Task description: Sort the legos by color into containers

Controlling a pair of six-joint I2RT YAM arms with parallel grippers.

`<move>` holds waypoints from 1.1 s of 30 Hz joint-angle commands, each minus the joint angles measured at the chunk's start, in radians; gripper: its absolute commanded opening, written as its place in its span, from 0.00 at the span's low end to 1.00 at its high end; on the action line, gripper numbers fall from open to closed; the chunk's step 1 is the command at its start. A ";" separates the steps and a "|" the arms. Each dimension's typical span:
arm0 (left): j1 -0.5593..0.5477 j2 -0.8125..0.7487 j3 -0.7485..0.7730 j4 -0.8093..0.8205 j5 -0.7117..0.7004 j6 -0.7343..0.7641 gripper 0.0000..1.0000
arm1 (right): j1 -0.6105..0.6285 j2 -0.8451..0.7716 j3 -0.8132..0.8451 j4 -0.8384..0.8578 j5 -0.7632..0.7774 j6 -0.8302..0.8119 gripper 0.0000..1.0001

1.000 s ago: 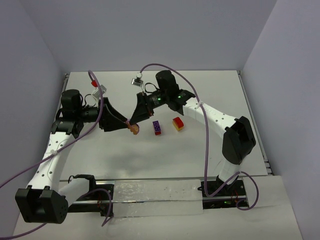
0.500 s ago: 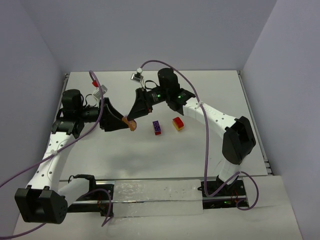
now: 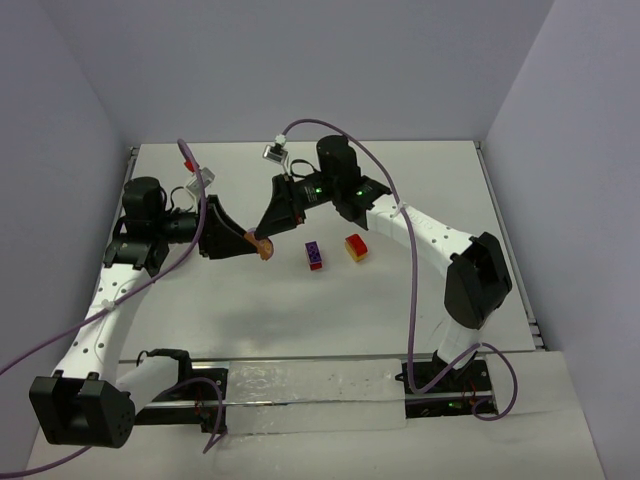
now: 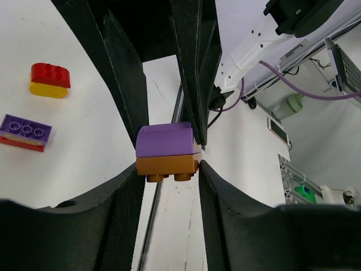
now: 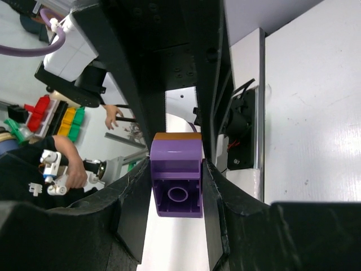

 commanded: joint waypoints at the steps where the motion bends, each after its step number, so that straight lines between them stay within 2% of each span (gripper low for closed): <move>1: -0.004 -0.008 0.002 0.063 0.013 -0.017 0.30 | -0.004 -0.019 0.010 -0.007 -0.005 -0.030 0.00; 4: -0.004 -0.008 0.001 0.071 0.019 -0.021 0.10 | -0.004 -0.014 0.016 -0.012 -0.013 -0.032 0.04; 5: -0.004 -0.007 0.001 0.071 0.021 -0.018 0.01 | -0.004 -0.010 0.022 -0.032 -0.016 -0.040 0.12; 9: -0.004 -0.005 0.004 0.071 0.021 -0.020 0.00 | -0.004 -0.005 0.024 -0.057 -0.027 -0.063 0.44; 10: -0.004 -0.007 0.005 0.071 0.023 -0.021 0.00 | -0.004 -0.005 0.026 -0.069 -0.027 -0.086 0.49; 16: -0.004 -0.005 0.010 0.068 0.035 -0.017 0.00 | -0.005 -0.011 0.023 -0.166 -0.021 -0.163 0.53; 20: -0.004 -0.004 0.008 0.069 0.038 -0.017 0.00 | -0.004 -0.017 0.015 -0.175 -0.012 -0.176 0.45; 22: -0.004 -0.003 0.008 0.066 0.036 -0.015 0.00 | -0.007 -0.017 0.018 -0.175 -0.011 -0.179 0.38; 23: -0.004 -0.003 0.008 0.066 0.038 -0.015 0.00 | -0.006 -0.016 0.021 -0.175 -0.011 -0.179 0.27; 24: -0.004 -0.003 0.008 0.066 0.038 -0.017 0.00 | -0.006 -0.017 0.021 -0.175 -0.008 -0.182 0.21; 25: -0.004 -0.005 0.007 0.069 0.039 -0.017 0.00 | -0.006 -0.020 0.021 -0.175 -0.002 -0.188 0.08; 26: -0.004 -0.005 0.004 0.069 0.041 -0.018 0.00 | -0.007 -0.020 0.024 -0.179 0.002 -0.191 0.00; 33: -0.002 -0.003 0.013 -0.023 0.042 0.066 0.00 | -0.037 -0.019 0.045 -0.189 -0.011 -0.201 0.00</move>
